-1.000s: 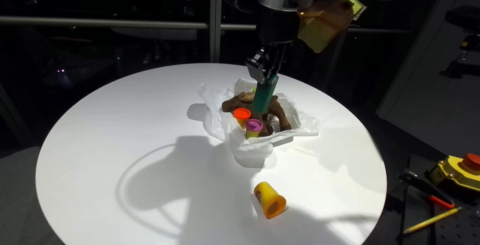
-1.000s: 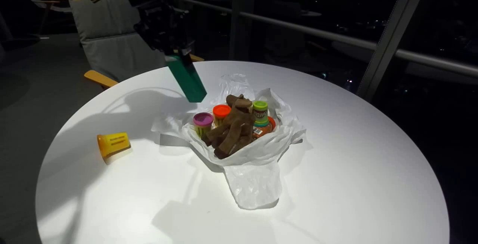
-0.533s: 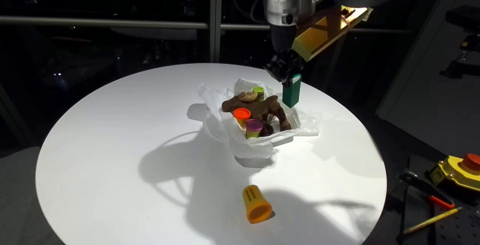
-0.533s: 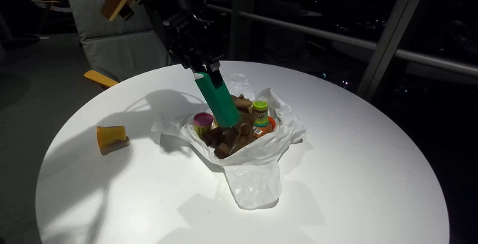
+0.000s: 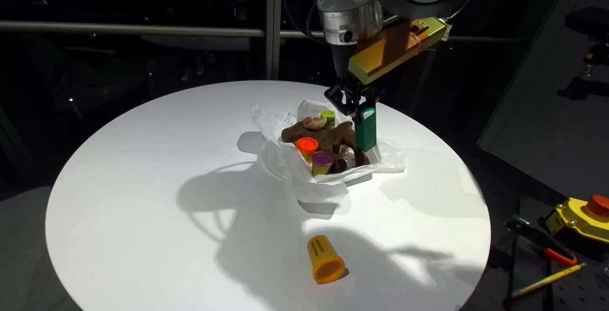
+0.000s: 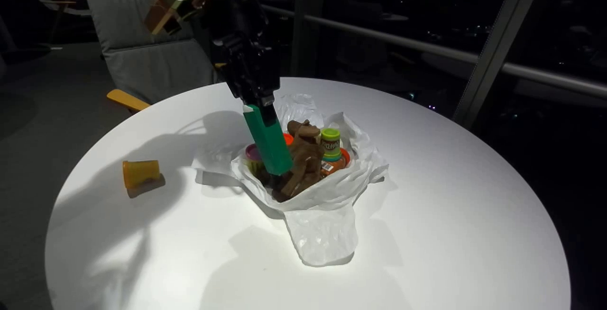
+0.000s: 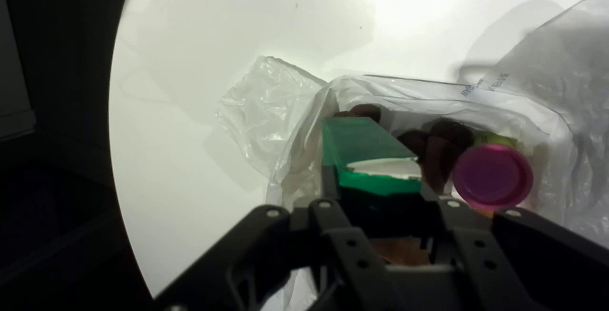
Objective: Put the objects inside the plastic
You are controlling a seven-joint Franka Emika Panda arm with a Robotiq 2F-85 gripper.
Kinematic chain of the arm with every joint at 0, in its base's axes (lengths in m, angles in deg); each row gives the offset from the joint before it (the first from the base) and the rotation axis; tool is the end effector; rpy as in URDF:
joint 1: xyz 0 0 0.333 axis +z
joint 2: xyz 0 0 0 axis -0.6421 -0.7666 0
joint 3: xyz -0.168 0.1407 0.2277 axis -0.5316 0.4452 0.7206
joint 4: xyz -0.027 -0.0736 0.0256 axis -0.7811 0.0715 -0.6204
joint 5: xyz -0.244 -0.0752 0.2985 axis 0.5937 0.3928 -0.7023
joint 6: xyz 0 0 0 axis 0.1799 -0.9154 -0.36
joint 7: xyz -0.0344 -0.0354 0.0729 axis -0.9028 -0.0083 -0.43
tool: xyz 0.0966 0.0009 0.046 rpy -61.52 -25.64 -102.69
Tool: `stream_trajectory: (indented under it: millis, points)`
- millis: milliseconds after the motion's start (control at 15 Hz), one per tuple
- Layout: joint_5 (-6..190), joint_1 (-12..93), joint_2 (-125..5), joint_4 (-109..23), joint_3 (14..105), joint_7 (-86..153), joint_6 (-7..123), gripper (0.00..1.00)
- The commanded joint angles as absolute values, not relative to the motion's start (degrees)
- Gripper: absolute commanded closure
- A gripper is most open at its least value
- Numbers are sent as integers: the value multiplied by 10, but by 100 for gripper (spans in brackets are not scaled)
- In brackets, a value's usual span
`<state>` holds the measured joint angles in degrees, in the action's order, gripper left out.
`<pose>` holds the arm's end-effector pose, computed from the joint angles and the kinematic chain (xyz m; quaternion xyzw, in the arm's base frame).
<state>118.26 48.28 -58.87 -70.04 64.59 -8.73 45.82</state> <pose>0.5547 0.0705 0.2857 0.9621 -0.1578 -0.0017 0.2224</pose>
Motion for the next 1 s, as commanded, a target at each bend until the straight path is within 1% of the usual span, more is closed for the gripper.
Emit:
stream_trajectory:
  millis: [0, 333, 933]
  points:
    - [1146, 482, -597, -675, 643, -83, 473, 89]
    - [1101, 480, -618, -670, 642, -70, 525, 89]
    - [1155, 504, -662, -652, 609, -112, 513, 88]
